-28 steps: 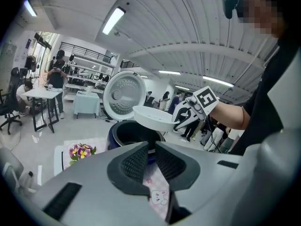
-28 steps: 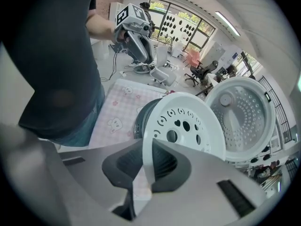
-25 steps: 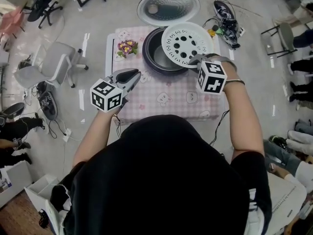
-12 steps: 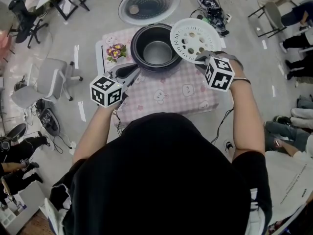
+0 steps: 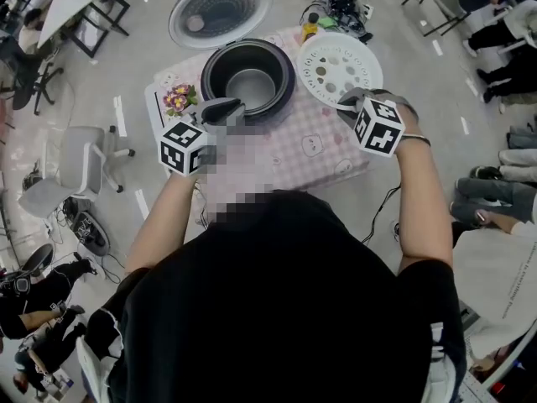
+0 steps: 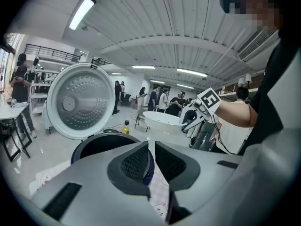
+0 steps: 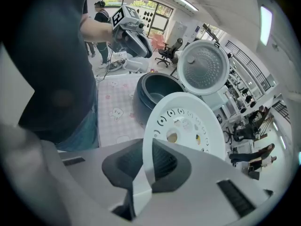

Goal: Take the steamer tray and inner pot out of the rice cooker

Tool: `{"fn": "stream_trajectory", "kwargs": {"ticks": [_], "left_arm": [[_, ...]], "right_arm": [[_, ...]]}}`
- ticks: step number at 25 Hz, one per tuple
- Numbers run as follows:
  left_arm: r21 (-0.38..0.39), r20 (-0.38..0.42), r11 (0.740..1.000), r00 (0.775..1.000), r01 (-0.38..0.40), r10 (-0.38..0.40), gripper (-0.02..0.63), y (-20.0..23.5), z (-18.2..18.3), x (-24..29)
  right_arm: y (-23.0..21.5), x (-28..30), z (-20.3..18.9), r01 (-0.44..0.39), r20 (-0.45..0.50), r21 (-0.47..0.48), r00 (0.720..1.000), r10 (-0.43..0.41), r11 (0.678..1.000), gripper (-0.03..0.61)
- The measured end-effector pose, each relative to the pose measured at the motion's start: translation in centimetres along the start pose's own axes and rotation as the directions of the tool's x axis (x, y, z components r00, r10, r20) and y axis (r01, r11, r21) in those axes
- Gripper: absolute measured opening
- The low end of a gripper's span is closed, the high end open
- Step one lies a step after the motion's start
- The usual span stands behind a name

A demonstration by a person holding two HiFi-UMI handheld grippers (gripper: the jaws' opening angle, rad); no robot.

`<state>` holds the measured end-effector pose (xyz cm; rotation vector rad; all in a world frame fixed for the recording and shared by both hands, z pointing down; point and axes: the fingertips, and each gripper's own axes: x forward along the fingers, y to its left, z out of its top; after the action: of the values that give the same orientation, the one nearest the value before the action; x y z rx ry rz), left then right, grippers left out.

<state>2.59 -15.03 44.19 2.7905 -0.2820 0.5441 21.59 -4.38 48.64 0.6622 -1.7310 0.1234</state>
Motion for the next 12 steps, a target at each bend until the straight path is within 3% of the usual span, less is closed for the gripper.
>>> {"fn": "stream_trajectory", "kwargs": {"ticks": [12], "left_arm": [[0.034,-0.035,0.999,0.999,0.024,-0.023,0.064,-0.7,-0.2,2.1]], "right_arm": [[4.2,4.8,-6.1,-0.047,-0.005,0.129,0.999,0.048,0.991,0.035]]}}
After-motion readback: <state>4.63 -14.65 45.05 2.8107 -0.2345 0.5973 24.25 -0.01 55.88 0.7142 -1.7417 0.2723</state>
